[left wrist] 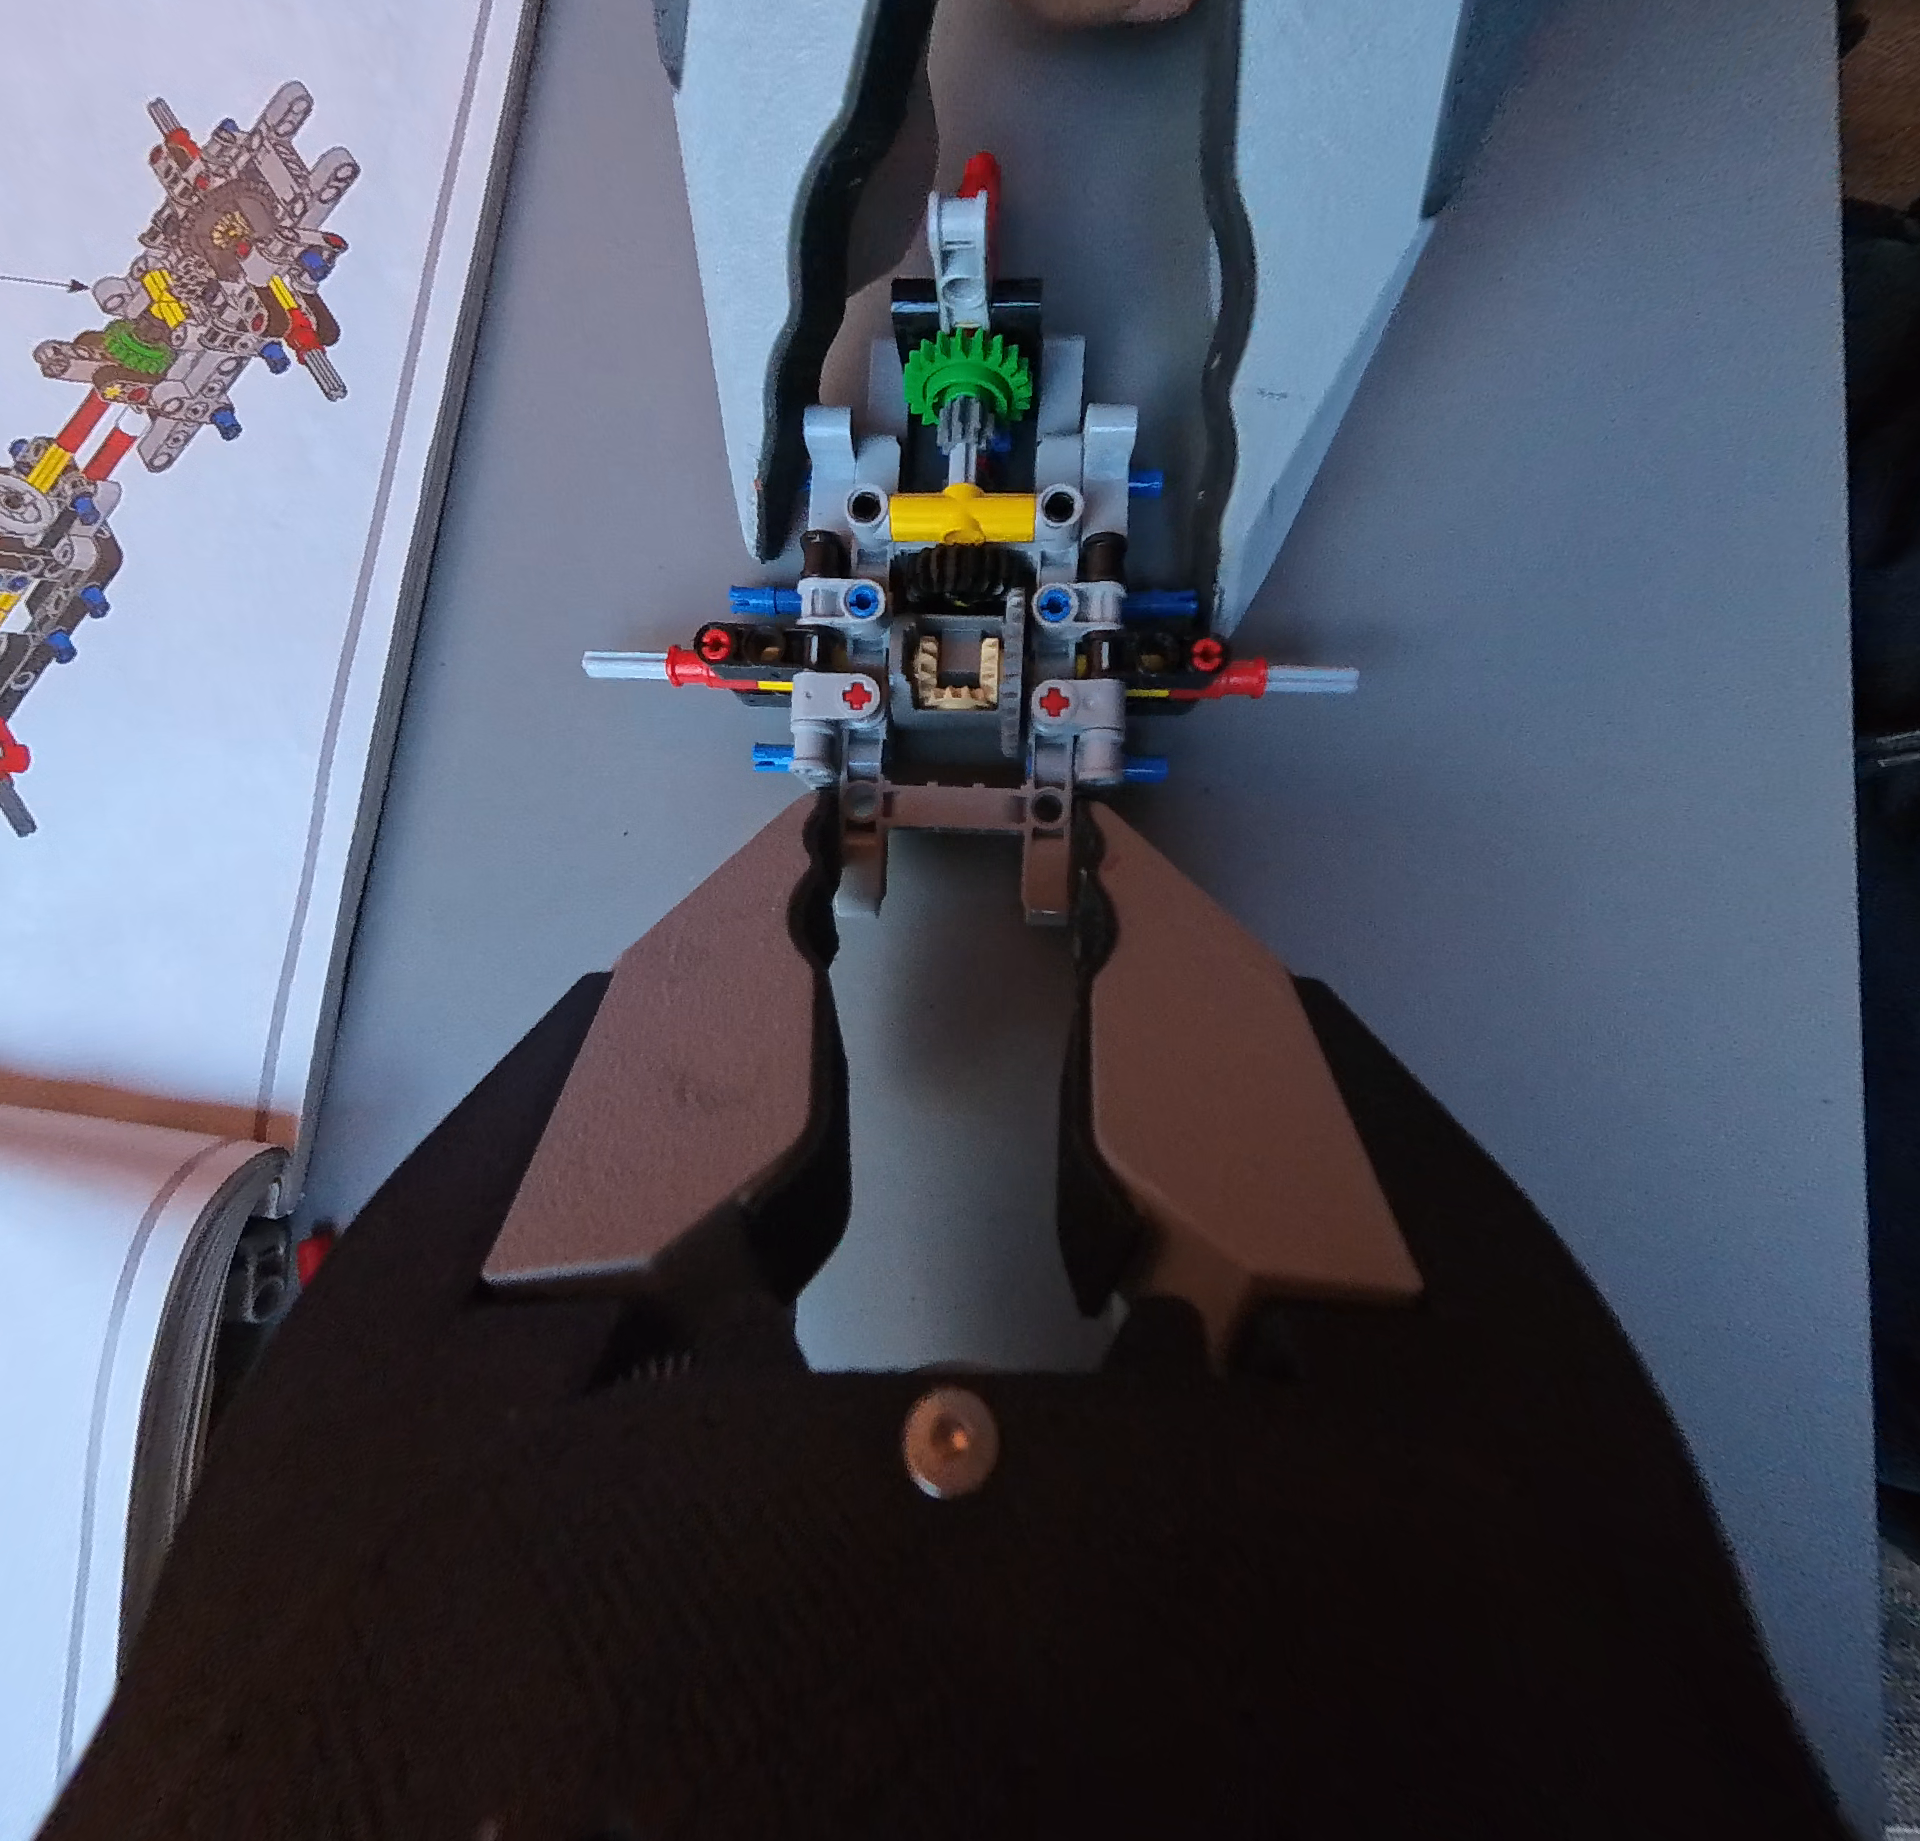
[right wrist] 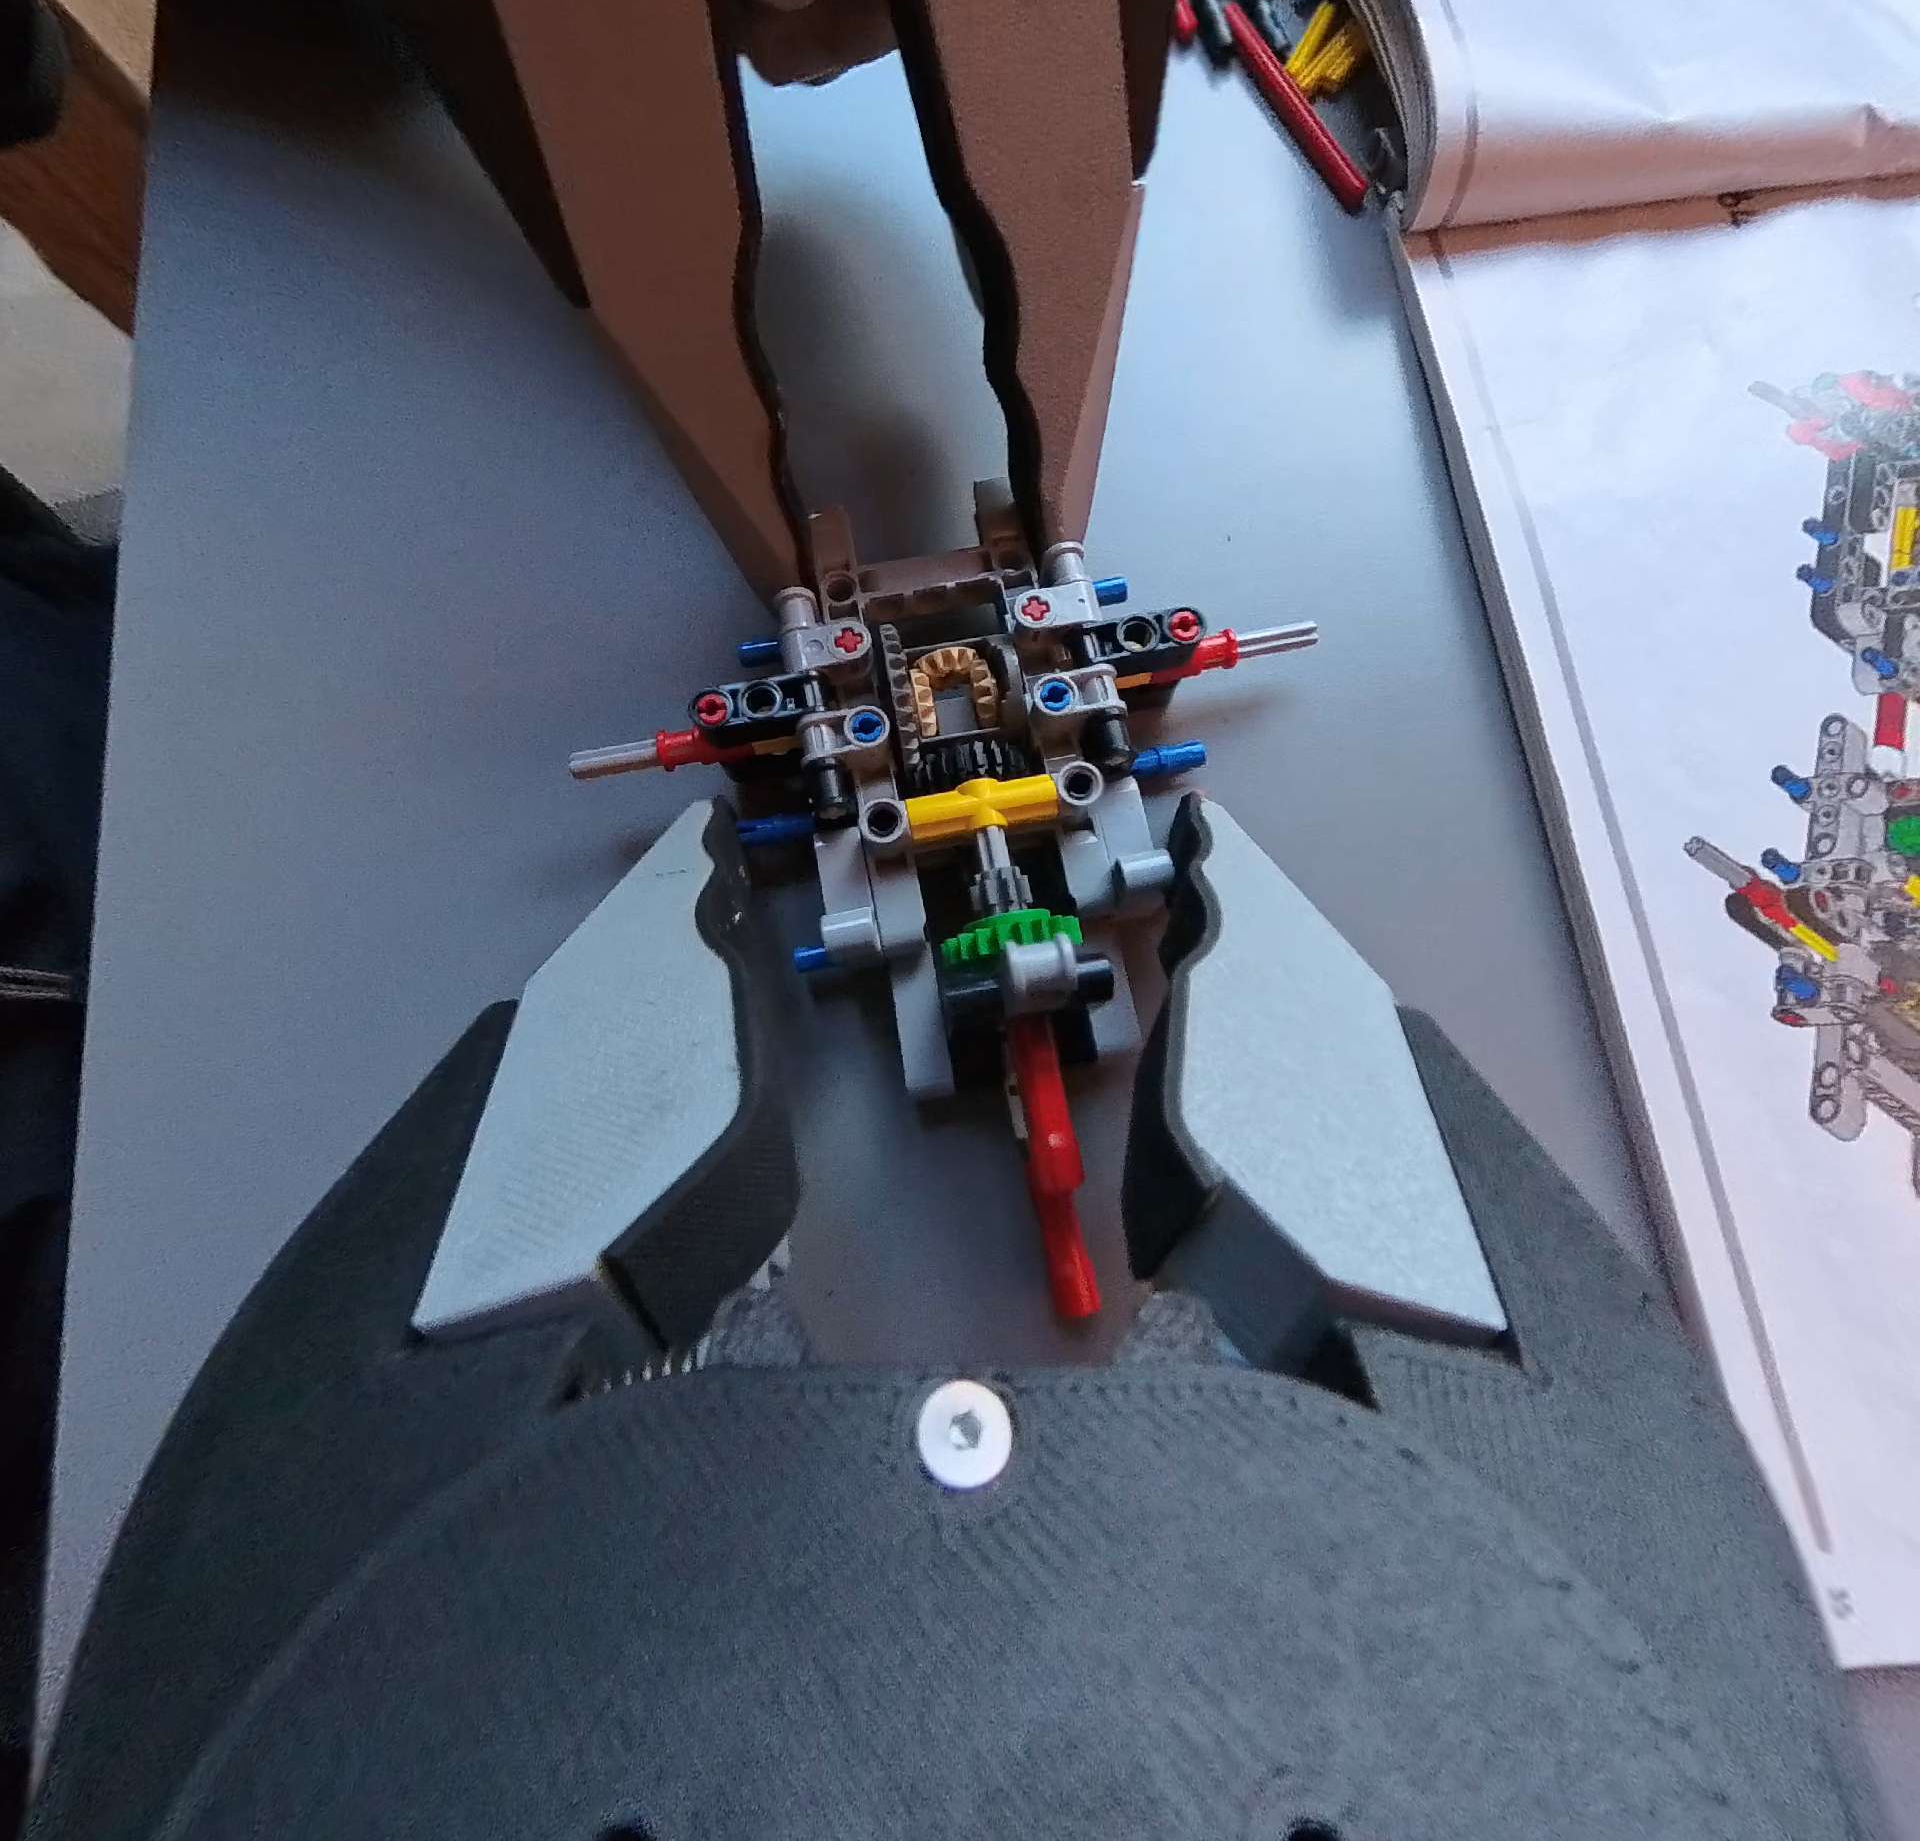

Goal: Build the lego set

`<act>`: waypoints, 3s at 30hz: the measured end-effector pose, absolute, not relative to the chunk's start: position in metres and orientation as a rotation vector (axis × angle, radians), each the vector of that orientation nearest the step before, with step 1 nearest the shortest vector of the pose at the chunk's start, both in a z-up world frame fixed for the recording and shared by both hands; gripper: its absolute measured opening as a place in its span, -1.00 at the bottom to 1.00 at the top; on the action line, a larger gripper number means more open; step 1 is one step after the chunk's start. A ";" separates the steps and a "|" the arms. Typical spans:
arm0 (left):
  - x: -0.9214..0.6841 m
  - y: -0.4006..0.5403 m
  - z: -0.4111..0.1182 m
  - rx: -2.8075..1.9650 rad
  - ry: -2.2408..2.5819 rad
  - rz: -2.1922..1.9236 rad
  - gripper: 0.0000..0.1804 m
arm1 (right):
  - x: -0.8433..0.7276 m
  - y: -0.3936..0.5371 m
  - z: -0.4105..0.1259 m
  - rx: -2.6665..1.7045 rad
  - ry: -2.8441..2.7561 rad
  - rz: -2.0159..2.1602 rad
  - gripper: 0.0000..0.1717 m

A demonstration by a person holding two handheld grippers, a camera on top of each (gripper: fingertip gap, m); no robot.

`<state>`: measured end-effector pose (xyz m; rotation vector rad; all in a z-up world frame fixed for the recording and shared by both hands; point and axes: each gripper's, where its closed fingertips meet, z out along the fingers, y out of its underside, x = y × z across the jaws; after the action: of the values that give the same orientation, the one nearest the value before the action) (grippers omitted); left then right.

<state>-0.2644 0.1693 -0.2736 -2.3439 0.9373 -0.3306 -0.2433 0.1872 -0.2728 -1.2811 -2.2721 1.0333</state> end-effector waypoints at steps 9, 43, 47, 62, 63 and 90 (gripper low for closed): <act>-0.266 0.169 -0.274 -2.344 0.917 -0.330 -0.55 | -0.246 0.188 -0.272 -1.128 -2.238 0.923 -0.05; -0.256 0.175 -0.274 -2.236 0.956 -0.407 -0.53 | -0.241 0.190 -0.277 -0.904 -2.526 1.032 0.10; -0.255 0.175 -0.274 -2.234 0.947 -0.402 -0.53 | -0.237 0.191 -0.276 -0.932 -2.517 1.015 -0.04; -0.256 0.173 -0.269 -2.127 1.069 -0.155 -0.54 | -0.238 0.188 -0.264 -0.925 -2.384 1.206 -0.08; -0.255 0.172 -0.268 -2.120 1.080 -0.143 -0.54 | -0.238 0.188 -0.262 -0.941 -2.374 1.232 -0.14; -0.255 0.171 -0.269 -2.131 1.054 -0.185 -0.54 | -0.229 0.196 -0.258 -0.977 -2.411 1.059 0.08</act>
<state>-0.2548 0.1709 -0.2687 -2.1311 1.0535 -0.1846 -0.2289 0.1956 -0.2579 -0.9771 -2.4106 1.0591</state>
